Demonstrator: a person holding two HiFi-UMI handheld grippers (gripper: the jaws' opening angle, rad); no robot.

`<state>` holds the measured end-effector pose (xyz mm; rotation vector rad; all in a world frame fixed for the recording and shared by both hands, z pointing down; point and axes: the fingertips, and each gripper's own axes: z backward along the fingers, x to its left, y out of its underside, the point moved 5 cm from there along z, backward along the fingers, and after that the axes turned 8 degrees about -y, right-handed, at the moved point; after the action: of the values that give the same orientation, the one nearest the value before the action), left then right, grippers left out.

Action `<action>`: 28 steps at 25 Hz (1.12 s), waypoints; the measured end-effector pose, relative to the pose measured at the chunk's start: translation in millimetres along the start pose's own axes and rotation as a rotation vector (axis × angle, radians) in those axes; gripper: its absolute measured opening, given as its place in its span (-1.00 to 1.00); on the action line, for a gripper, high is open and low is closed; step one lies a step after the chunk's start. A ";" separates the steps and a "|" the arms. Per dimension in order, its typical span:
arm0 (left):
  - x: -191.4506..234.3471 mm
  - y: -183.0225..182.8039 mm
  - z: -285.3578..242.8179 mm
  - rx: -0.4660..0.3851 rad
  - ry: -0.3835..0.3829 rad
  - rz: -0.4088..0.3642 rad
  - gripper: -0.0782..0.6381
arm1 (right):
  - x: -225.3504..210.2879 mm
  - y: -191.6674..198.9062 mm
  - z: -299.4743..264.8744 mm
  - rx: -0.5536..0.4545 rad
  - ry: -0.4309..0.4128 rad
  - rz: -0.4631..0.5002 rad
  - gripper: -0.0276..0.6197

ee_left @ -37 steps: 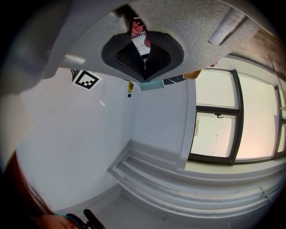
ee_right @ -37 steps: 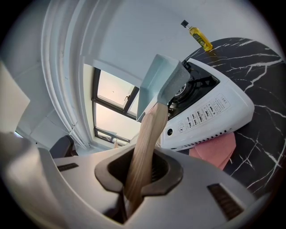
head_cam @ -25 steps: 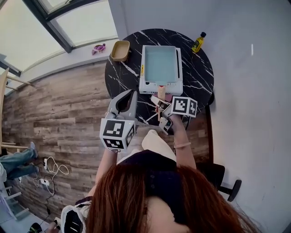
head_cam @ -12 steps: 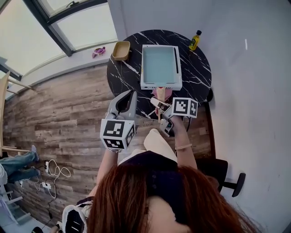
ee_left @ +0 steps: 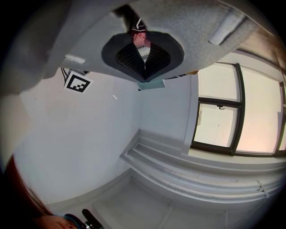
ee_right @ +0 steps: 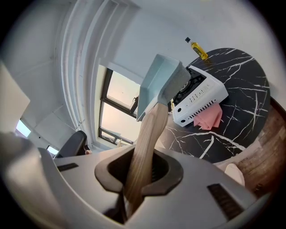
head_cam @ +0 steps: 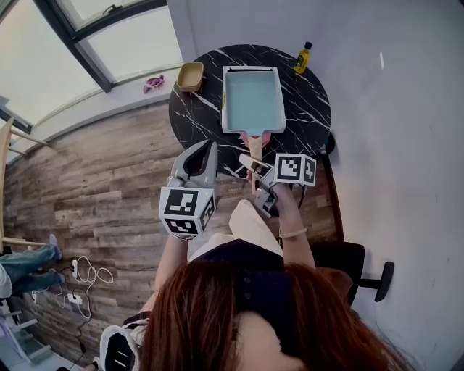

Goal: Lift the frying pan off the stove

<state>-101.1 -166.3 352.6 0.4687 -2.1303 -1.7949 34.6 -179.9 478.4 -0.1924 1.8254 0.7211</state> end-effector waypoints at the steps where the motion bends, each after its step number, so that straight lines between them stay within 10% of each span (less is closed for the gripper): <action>1: 0.3 1.2 1.5 -0.001 0.001 0.000 -0.75 | 0.6 1.7 0.6 -0.002 -0.001 0.001 -0.74; 28: -19.8 0.8 132.2 -0.065 0.085 -0.028 -0.75 | 83.3 112.0 56.5 -0.098 -0.006 0.061 -0.74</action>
<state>-141.6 -40.7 331.3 0.5507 -2.0115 -1.8202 -3.3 -40.9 434.4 -0.1996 1.7983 0.8540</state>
